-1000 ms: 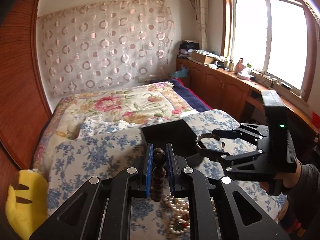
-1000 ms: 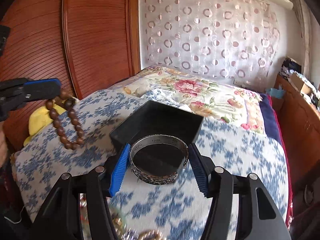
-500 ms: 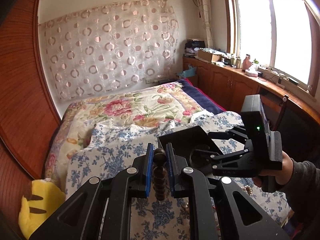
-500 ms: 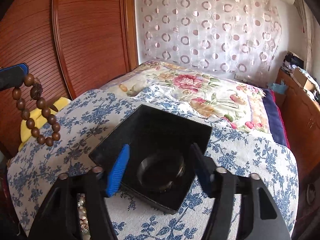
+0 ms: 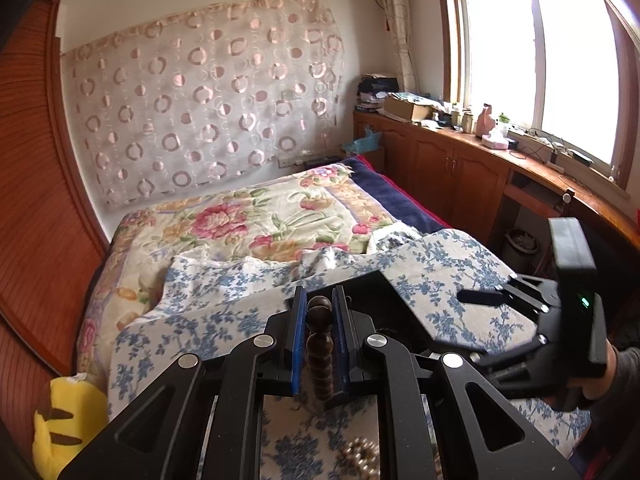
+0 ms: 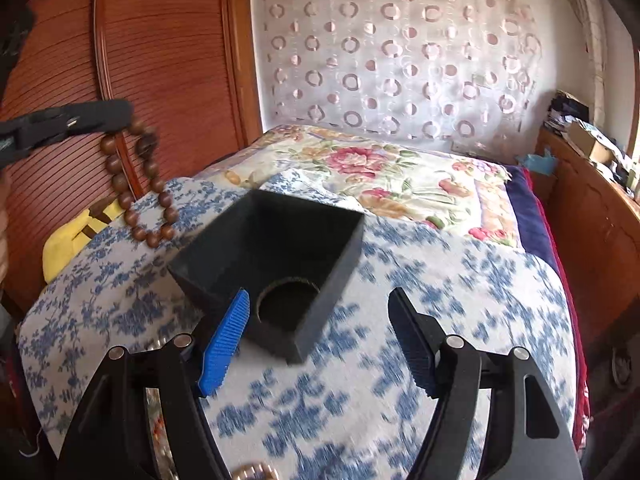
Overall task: Organize jewelry
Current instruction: 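Lower the brown bead bracelet into the black box and open the left tool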
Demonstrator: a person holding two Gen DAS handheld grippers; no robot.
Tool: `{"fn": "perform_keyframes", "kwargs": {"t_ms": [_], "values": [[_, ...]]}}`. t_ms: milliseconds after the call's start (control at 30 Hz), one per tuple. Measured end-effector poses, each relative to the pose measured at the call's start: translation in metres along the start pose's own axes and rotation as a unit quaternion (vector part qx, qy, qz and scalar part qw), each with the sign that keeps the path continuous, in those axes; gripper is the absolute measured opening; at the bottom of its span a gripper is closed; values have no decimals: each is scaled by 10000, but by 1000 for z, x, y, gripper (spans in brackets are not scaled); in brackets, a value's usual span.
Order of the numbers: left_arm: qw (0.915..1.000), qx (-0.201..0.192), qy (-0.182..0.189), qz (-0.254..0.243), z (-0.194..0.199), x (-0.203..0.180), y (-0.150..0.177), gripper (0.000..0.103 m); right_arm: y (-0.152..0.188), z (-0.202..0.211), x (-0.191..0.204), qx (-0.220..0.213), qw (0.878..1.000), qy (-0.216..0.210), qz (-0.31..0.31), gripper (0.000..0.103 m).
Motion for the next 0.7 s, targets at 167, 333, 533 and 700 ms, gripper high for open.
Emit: {"fn": "perform_keyframes", "kwargs": {"t_ms": [167, 333, 533, 700], "values": [[9999, 29, 113, -26, -18, -16, -9, 12, 14, 12, -11, 0, 9999, 48, -98, 74], [9996, 215, 168, 7, -40, -27, -7, 12, 24, 18, -16, 10, 9999, 110, -131, 74], [9992, 386, 125, 42, -50, -24, 7, 13, 30, 20, -15, 14, 9999, 120, -103, 74], [9991, 391, 124, 97, -40, -22, 24, 13, 36, 21, -12, 35, 9998, 145, -123, 74]]}}
Point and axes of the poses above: each gripper's, at about its wrist camera, not at the fingertips, and z roughly against the way its jaws point, x to its left, y to its underside, the point moved 6 cm from there along -z, roughly the way its jaws point, and after that the axes turned 8 degrees about -z, right-handed, at the moved point
